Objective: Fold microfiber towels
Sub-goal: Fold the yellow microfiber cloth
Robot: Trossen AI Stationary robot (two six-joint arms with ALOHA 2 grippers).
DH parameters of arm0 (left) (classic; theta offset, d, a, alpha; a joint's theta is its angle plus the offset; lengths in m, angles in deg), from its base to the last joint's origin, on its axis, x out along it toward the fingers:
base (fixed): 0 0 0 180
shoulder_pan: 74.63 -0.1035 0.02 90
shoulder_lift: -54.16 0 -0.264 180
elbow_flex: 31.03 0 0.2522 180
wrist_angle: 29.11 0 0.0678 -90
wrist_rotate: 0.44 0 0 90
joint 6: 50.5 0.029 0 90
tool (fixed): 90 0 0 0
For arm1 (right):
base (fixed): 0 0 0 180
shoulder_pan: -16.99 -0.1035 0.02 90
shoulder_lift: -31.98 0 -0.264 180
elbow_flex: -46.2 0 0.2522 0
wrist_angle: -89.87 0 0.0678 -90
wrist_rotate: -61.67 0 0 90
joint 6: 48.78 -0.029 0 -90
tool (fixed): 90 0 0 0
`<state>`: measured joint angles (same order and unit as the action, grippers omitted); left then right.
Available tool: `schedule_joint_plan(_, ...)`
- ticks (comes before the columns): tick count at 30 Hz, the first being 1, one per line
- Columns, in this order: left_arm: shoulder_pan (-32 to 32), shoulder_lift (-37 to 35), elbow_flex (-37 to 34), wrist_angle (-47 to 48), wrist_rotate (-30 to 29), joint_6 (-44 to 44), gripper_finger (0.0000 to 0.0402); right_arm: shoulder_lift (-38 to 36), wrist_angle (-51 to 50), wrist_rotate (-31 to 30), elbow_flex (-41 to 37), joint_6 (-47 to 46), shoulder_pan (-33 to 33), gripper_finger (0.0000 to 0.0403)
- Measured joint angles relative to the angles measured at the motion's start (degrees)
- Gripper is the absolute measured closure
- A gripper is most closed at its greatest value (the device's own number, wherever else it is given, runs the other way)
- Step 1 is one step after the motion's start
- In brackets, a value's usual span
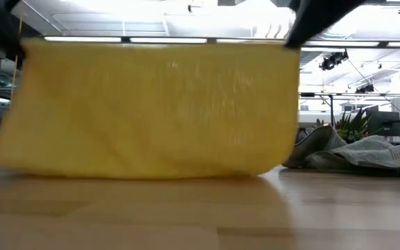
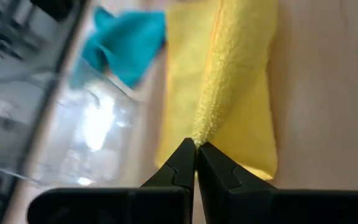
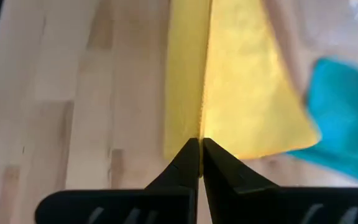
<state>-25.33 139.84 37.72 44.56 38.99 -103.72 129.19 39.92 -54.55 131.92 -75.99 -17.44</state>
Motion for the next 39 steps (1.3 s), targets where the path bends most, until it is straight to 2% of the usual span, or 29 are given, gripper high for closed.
schedule_joint_plan(7,-0.97,6.25,-3.61,-18.56,9.31,4.69,0.0401,7.31,0.73,12.35,0.0,-3.92,2.09,0.0403)
schedule_joint_plan(10,-1.96,7.89,-4.32,-23.43,12.21,6.75,0.0402,9.41,0.7,14.87,-0.02,-3.69,3.12,0.0403)
schedule_joint_plan(14,-3.56,8.32,-4.5,-22.46,12.67,6.73,0.0401,9.78,0.19,13.73,-0.02,-1.27,4.65,0.0403)
schedule_joint_plan(19,-5.33,6.2,-4.47,-15.35,6.89,3.45,0.0402,9.17,-0.33,9.51,-0.04,2.07,7.66,0.0403)
schedule_joint_plan(23,-7.78,5.27,-4.49,-7.84,3.65,-0.49,0.0402,9.43,-3.01,3.69,-0.07,2.38,11.18,0.0403)
schedule_joint_plan(26,-9.42,5.27,-5.18,-6.16,3.87,-1.61,0.0401,9.43,-3.43,-0.21,-0.07,4.42,13.54,0.0403)
schedule_joint_plan(30,-11.22,5.25,-8.81,-8.95,6.54,-1.71,0.0402,9.43,-3.12,-0.67,-0.08,6.71,17.01,0.0403)
schedule_joint_plan(33,-12.33,5.27,-11.34,-10.2,6.35,-2.95,0.0402,9.44,-2.18,-0.71,-0.74,7.48,19.35,0.0403)
schedule_joint_plan(39,-13.96,5.25,-11.9,-10.67,6.13,-3.62,0.0402,9.48,-0.38,1.32,-1.99,8.23,22.09,0.0403)
